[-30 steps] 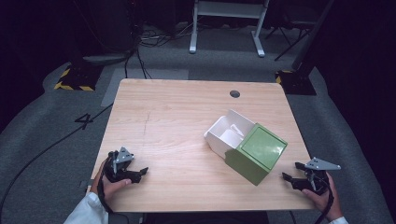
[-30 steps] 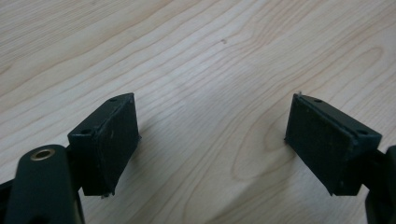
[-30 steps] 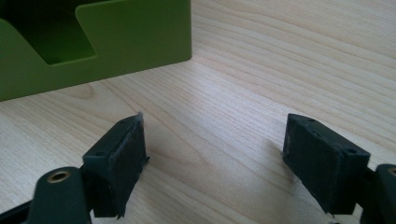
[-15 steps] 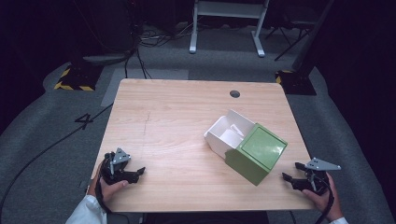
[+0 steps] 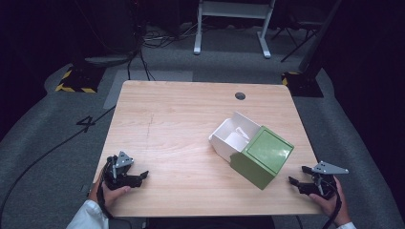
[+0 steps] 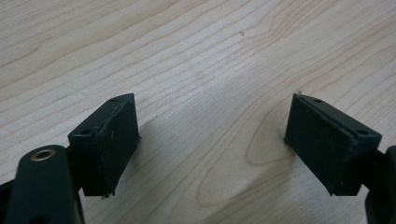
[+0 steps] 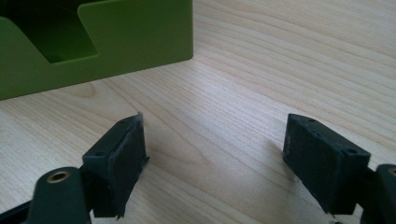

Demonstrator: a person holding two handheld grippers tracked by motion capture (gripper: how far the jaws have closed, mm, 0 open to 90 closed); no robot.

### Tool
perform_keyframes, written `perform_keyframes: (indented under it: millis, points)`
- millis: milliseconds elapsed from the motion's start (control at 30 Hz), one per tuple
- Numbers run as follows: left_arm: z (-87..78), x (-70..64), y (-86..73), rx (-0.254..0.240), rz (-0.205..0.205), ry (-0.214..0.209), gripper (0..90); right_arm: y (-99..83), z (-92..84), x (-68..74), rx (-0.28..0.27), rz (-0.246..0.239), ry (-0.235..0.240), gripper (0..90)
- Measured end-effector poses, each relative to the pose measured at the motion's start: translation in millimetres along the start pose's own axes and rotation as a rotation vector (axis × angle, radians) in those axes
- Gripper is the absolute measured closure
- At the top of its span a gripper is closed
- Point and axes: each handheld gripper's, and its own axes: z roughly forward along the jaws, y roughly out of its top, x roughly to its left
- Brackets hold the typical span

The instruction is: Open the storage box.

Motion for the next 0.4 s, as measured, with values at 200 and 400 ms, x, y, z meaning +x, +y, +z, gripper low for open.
perform_keyframes:
  millis: [200,400]
  points:
    - [0.4,0.8,0.5,0.001,0.003,-0.004,17.5,0.0,0.0,0.0,0.0,0.0,0.0,21.4]
    - [1.1,1.9,1.3,0.0,0.009,-0.003,17.5,0.0,0.0,0.2,-0.001,-0.001,0.0,21.5]
